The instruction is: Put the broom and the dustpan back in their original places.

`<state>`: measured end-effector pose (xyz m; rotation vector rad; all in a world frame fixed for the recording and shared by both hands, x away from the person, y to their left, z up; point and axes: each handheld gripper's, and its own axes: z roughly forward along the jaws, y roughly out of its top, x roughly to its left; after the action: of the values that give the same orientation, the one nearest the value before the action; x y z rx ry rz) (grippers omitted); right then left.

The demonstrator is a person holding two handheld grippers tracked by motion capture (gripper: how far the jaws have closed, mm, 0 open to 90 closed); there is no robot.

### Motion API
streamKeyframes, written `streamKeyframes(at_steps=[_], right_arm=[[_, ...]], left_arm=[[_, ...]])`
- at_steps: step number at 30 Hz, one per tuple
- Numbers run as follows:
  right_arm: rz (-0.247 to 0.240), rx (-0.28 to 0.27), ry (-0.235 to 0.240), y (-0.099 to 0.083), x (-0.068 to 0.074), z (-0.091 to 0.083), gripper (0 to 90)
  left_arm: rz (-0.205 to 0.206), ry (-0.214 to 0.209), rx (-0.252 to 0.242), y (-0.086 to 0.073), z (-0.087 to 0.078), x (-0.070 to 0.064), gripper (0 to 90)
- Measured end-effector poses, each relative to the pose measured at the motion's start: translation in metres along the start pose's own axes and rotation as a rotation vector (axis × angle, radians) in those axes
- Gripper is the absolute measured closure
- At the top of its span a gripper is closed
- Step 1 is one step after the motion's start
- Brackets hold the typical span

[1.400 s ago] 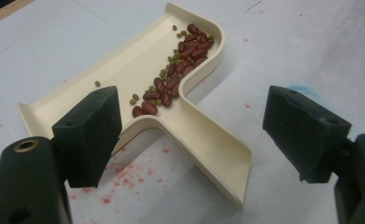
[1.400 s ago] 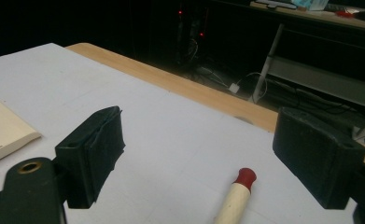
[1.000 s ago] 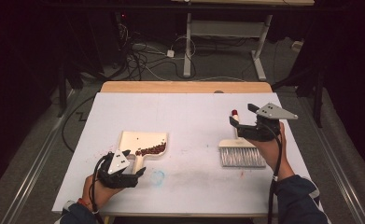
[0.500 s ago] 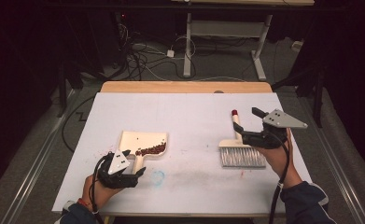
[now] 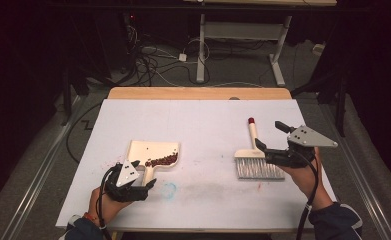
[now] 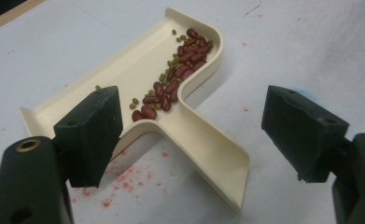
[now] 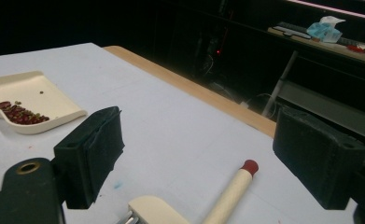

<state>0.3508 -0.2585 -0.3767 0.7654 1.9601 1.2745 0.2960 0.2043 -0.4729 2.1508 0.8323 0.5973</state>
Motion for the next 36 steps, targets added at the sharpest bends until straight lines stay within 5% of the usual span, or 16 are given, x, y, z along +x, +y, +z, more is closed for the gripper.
streamKeyframes(at_steps=[36], right_arm=[[-0.095,-0.033,-0.009,-0.051,0.017,-0.035,16.9]], left_arm=[[0.042,0.022,0.000,0.002,0.002,-0.005,19.5]])
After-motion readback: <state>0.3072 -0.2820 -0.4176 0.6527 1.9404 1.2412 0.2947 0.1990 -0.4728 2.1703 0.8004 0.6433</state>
